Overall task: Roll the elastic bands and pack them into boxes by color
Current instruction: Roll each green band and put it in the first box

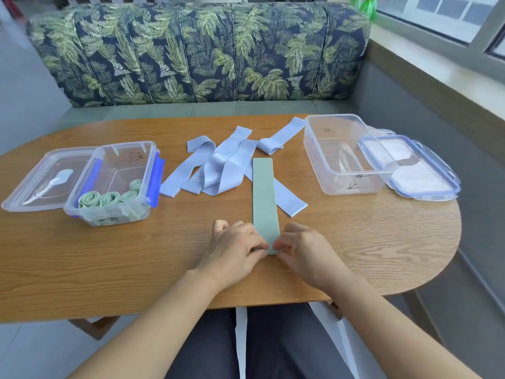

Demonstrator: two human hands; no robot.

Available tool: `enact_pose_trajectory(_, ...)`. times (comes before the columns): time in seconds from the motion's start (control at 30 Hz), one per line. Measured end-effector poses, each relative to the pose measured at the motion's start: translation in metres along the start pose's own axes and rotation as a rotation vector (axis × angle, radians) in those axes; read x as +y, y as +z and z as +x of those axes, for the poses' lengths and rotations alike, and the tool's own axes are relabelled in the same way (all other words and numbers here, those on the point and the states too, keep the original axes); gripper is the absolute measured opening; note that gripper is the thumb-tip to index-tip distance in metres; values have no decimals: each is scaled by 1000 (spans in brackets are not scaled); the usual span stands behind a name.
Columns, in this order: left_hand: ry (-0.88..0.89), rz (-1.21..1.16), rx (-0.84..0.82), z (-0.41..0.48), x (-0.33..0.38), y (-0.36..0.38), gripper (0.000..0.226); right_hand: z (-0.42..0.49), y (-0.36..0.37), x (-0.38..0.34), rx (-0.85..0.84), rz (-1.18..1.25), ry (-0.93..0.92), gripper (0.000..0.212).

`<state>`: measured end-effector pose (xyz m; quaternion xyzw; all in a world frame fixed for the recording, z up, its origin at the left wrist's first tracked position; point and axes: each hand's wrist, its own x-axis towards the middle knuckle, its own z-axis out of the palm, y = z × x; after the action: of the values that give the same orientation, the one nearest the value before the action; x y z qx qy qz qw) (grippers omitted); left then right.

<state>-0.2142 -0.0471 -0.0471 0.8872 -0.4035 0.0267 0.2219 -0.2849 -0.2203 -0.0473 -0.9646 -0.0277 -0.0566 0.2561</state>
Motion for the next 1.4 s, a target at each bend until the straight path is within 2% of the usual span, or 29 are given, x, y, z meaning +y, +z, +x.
enact_pose_trajectory(0.2,-41,-40,44,-8,1,1,14,7,-11,-3,-110,-30,-31,15)
enact_pose_trajectory(0.27,-51,-38,33,-8,1,0,8,8,-12,-3,-141,-17,-3,16)
enact_pose_trajectory(0.43,-107,-27,-40,-3,3,-3,16,10,-16,-5,-153,83,156,13)
enact_pose_trajectory(0.73,-202,-7,-121,5,8,-5,19,14,-13,-9,-154,78,266,17)
enact_pose_trajectory(0.83,-300,-36,-76,3,13,-4,13,16,-12,-9,-141,114,316,13)
enact_pose_trajectory(1.0,-618,-177,-9,4,28,-2,17,22,-9,-10,-92,130,449,6)
enact_pose_trajectory(1.4,-711,-153,-30,6,38,-6,17,22,-6,-10,-52,294,622,3)
